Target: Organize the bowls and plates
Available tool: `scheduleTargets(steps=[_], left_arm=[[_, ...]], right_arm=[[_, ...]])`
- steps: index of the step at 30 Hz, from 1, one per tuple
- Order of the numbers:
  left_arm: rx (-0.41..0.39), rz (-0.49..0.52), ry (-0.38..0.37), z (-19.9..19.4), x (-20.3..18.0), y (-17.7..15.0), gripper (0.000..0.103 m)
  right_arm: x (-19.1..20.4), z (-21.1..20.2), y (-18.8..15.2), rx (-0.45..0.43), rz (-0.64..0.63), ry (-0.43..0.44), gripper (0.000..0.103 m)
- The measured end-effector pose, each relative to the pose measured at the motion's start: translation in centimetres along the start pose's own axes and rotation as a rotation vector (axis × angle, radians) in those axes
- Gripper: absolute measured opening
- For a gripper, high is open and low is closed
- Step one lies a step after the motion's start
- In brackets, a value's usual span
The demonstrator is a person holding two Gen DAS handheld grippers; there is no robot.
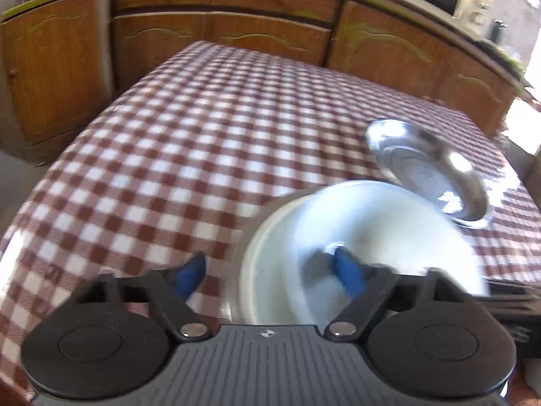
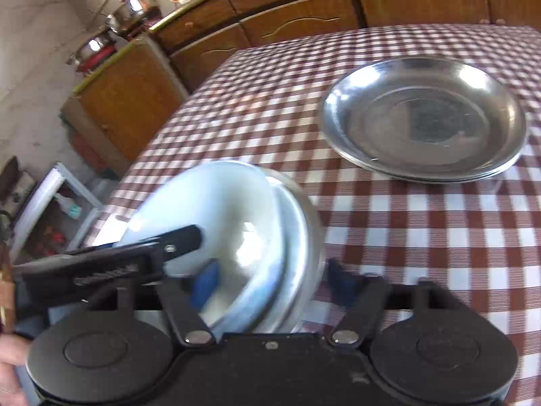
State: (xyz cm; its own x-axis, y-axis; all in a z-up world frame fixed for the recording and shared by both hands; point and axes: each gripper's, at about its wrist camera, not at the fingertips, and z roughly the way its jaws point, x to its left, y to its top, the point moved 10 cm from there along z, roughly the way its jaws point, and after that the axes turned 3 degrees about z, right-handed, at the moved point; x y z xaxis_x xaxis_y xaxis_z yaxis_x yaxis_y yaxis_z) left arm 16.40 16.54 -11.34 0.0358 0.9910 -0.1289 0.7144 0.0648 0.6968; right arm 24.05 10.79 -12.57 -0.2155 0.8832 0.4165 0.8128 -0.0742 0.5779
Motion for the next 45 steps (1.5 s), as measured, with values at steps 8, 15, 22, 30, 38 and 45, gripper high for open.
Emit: scheduleTargets(steps=[8, 15, 22, 30, 38, 45], left_arm=[[0.023, -0.083, 0.009, -0.6, 0.2, -0.7, 0.061], [0.012, -0.083, 0.026, -2.2, 0.0, -0.7, 0.060], [-0.005, -0.078, 0.048, -4.6, -0.3, 0.0, 0.060], [-0.032, -0.050, 0.056, -7.1, -1.8, 0.6, 0.060], [-0.047, -0.023, 0.039, -9.0, -4.3, 1.1, 0.061], [-0.056, 0.001, 0.009, -10.0, -6.7, 0.9, 0.061]], right_arm=[[-0.2, -1.1, 0.1, -0.026, 0.001, -0.039, 0.054], [0.0, -2.6, -0.4, -0.027, -0.002, -0.031, 0.054], [1.1, -4.9, -0.4, -0.044, -0.009, -0.008, 0.054], [2.2, -8.2, -0.4, -0.072, -0.016, 0.005, 0.054], [1.8, -11.8, -0.4, -0.101, 0.007, -0.008, 0.054], [0.8, -15.0, -0.9, -0.127, 0.033, -0.034, 0.054]])
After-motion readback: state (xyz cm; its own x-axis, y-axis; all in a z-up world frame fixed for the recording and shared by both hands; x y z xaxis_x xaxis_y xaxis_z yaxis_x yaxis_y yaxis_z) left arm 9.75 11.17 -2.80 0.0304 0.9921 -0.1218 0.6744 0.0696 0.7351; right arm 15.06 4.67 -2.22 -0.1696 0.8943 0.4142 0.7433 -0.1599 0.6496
